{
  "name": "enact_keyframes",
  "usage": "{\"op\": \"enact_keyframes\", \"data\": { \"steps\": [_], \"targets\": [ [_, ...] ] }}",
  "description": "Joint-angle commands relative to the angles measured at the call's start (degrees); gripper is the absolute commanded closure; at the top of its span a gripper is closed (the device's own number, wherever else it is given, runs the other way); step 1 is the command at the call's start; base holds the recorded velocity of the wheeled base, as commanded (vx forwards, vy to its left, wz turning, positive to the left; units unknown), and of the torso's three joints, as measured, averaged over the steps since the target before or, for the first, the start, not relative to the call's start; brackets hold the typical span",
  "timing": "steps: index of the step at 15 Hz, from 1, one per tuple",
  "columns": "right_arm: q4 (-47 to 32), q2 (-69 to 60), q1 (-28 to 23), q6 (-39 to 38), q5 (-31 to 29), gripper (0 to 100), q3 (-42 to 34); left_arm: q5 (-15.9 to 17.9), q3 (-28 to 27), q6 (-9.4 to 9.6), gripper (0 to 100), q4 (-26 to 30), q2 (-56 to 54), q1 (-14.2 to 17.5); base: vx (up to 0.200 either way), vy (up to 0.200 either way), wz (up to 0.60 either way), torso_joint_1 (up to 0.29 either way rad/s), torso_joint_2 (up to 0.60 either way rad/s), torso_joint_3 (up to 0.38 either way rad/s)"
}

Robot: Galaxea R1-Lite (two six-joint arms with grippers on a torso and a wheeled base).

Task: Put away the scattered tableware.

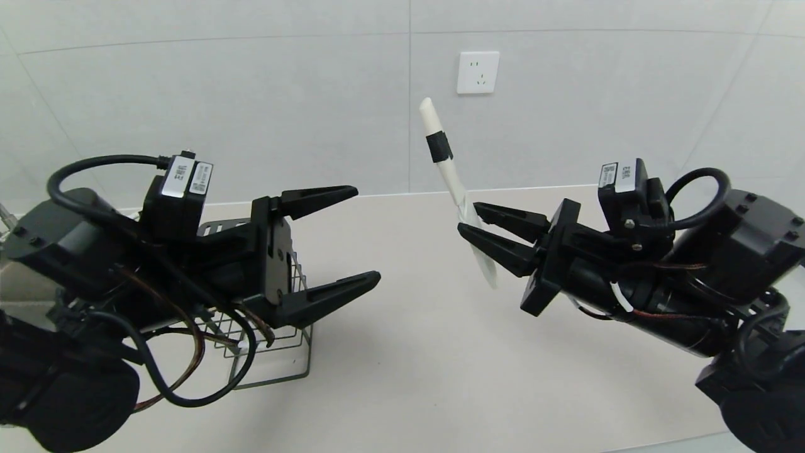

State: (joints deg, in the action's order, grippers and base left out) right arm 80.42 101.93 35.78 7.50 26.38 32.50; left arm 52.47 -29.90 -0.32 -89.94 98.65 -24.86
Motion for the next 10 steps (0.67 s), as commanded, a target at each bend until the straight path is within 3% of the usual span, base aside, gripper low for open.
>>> {"op": "enact_keyframes", "data": {
  "steps": [1,4,8,10],
  "targets": [
    [1.0,0.9,-0.5,0.0,1.4,100,-0.2,0.0,-3.3,-1.35,0,-0.1,2.5,-1.2,0.000,0.000,0.00,0.000,0.00,0.000],
    [1.6,0.8,-0.6,0.2,3.2,100,-0.4,0.0,-6.0,-3.02,0,-0.1,4.2,-3.0,0.000,0.000,0.00,0.000,0.00,0.000],
    [5.4,0.9,-0.8,0.2,4.6,100,-3.2,0.0,-12.2,-9.61,0,-0.1,6.7,-4.4,0.000,0.000,0.00,0.000,0.00,0.000],
    [6.6,0.9,-1.2,0.2,6.0,100,-3.6,0.0,-15.7,-11.99,0,-0.1,8.5,-6.3,0.000,0.000,0.00,0.000,0.00,0.000]
  ]
}}
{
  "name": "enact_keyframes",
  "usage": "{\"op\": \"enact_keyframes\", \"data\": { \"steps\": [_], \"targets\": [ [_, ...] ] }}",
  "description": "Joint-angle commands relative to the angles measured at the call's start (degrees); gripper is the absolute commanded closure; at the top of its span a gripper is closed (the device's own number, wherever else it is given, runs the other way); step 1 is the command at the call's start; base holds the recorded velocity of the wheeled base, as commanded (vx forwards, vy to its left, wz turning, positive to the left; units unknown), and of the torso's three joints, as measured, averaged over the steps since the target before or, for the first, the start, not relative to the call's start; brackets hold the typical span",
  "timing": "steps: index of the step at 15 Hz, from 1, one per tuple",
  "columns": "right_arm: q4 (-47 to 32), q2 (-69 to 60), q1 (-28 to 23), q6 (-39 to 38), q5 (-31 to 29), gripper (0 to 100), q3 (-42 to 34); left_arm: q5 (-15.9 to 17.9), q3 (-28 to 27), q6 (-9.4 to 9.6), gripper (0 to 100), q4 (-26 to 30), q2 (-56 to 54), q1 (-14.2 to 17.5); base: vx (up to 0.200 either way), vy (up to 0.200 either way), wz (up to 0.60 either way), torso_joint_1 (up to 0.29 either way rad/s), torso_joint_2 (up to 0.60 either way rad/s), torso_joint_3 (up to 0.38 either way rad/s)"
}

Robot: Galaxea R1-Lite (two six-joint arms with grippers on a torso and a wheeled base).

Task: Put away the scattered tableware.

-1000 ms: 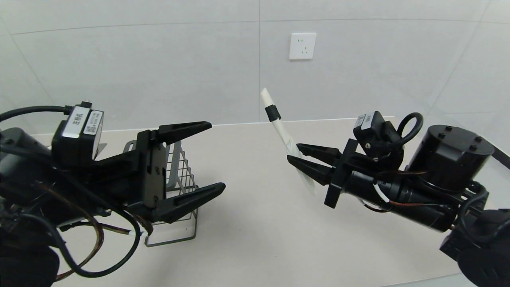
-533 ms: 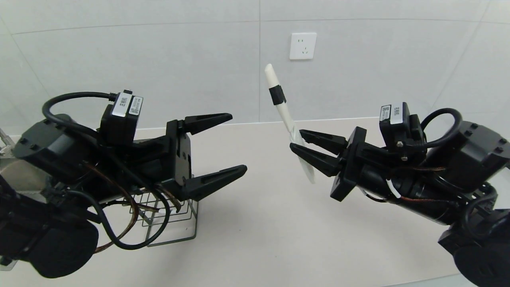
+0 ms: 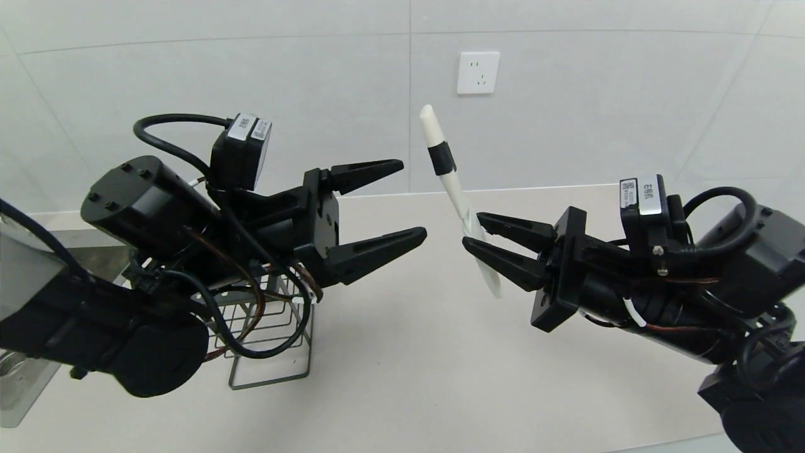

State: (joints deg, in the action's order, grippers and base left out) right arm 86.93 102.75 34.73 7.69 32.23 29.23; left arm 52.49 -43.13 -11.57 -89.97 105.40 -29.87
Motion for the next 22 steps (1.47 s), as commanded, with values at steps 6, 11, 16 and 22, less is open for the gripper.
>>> {"op": "enact_keyframes", "data": {
  "steps": [6,11,16,22],
  "targets": [
    [1.5,0.0,-0.2,0.1,2.0,100,-0.3,0.0,-8.4,-5.04,0,0.0,4.5,-2.0,0.000,0.000,0.00,0.000,0.00,0.000],
    [1.6,-0.1,-0.3,0.1,2.8,100,-0.5,0.0,-11.4,-10.67,0,0.0,4.5,-3.3,0.000,0.000,0.00,0.000,0.00,0.000],
    [2.2,0.0,-0.3,0.1,2.8,100,-0.5,0.0,-12.0,-13.22,0,0.0,4.4,-4.9,0.000,0.000,0.00,0.000,0.00,0.000],
    [2.4,0.0,0.1,0.3,2.8,100,-0.4,0.0,-12.3,-13.30,0,0.0,4.4,-4.9,0.000,0.000,0.00,0.000,0.00,0.000]
  ]
}}
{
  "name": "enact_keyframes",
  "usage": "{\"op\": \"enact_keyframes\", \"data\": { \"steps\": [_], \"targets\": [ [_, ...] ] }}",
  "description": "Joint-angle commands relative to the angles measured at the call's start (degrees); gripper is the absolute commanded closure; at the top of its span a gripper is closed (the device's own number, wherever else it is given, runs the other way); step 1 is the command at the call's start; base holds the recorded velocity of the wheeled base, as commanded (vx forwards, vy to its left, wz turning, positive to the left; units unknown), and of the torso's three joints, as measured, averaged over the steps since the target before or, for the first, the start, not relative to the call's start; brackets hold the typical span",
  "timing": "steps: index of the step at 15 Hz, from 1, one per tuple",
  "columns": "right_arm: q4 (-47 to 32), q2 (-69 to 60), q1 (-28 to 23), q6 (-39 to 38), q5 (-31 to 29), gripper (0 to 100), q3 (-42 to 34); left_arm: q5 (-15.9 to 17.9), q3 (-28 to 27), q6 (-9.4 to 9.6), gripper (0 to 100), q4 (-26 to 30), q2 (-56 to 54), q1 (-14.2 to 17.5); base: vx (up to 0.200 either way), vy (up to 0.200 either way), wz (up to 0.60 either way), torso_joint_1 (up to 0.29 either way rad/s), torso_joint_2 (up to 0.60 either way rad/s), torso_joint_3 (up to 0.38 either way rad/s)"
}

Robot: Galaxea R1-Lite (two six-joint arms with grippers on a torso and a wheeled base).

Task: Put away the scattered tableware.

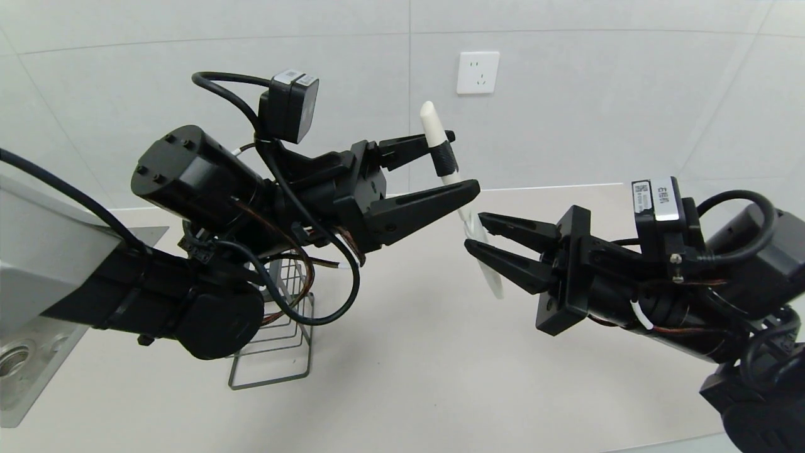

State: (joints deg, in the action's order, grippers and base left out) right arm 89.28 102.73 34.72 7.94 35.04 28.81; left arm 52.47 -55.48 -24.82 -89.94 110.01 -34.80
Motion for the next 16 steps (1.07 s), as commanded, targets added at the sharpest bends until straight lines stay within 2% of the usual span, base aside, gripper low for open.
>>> {"op": "enact_keyframes", "data": {
  "steps": [1,8,9,13,15,16],
  "targets": [
    [0.0,0.0,0.2,0.1,0.0,100,0.0,0.0,0.0,0.12,100,-0.1,-0.1,0.0,0.000,0.000,0.00,0.000,0.00,0.000],
    [0.2,-0.1,0.3,2.3,-0.1,100,-0.1,0.0,-0.1,0.65,100,-0.1,-0.2,0.1,0.000,0.000,0.00,0.000,0.00,0.000],
    [0.2,-0.1,0.3,2.4,-0.1,0,-0.1,0.0,-0.1,0.65,100,-0.1,-0.2,0.1,0.000,0.000,0.00,0.000,0.00,0.000],
    [0.2,-1.8,-0.3,2.7,-0.6,0,-1.7,-1.1,0.1,1.18,100,-0.1,-0.4,1.4,0.000,0.000,0.00,0.000,0.00,0.000],
    [-0.1,-6.3,-2.6,3.1,-4.7,0,-7.9,-3.3,0.3,4.69,100,-0.1,-0.3,2.3,0.000,0.000,0.00,0.000,0.00,0.000],
    [-0.1,-9.0,-3.2,3.2,-6.2,0,-11.0,-3.3,0.5,6.19,100,-0.1,-0.5,2.4,0.000,0.000,0.00,0.000,0.00,0.000]
  ]
}}
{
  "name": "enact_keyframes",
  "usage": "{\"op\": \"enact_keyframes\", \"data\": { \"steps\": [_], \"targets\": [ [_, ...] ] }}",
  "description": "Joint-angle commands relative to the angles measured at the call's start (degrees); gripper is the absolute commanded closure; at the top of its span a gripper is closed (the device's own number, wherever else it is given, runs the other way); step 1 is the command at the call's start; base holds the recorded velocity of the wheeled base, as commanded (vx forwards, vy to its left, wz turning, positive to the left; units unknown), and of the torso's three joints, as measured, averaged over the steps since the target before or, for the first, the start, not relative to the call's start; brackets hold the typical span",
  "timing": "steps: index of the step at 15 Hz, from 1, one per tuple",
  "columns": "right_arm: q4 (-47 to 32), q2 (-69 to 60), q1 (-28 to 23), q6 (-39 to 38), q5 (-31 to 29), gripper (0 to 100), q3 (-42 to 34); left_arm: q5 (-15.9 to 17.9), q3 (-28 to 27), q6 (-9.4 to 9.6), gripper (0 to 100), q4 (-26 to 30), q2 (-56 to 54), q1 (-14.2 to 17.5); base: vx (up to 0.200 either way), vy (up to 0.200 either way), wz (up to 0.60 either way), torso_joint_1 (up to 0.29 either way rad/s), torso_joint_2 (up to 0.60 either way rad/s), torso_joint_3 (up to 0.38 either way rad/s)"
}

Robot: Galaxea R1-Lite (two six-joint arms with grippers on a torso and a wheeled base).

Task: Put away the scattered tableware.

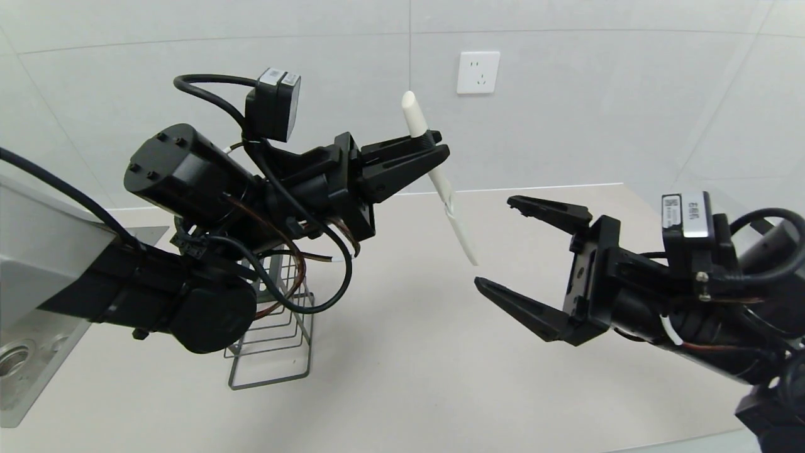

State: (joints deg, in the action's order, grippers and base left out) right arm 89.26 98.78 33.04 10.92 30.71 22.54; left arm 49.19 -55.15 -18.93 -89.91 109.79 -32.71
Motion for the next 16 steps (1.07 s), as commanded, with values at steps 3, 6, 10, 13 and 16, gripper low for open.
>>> {"op": "enact_keyframes", "data": {
  "steps": [3,6,10,13,16],
  "targets": [
    [-0.5,-10.9,-3.1,0.4,-2.1,0,-9.8,-0.1,0.3,0.65,100,-0.1,-0.6,0.4,0.000,0.000,0.00,0.000,0.00,0.000],
    [-1.5,-14.5,-6.1,1.4,-2.2,0,-15.8,-0.1,0.3,0.74,100,-0.1,-0.7,0.2,0.000,0.000,0.00,0.000,0.00,0.000],
    [-2.1,-20.6,-16.0,1.5,-3.0,100,-16.9,-0.7,0.3,0.91,100,-0.1,-0.6,0.1,0.000,0.000,0.00,0.000,0.00,0.000],
    [-4.6,-35.7,-25.3,1.4,-3.3,100,-20.6,-1.5,1.5,6.80,100,3.6,-0.7,0.0,0.000,0.000,0.00,0.000,0.00,0.000],
    [-8.5,-49.4,-33.2,1.3,-3.3,100,-22.5,-1.6,1.8,10.32,100,8.3,-2.7,-0.1,0.000,0.000,0.00,0.000,0.00,0.000]
  ]
}}
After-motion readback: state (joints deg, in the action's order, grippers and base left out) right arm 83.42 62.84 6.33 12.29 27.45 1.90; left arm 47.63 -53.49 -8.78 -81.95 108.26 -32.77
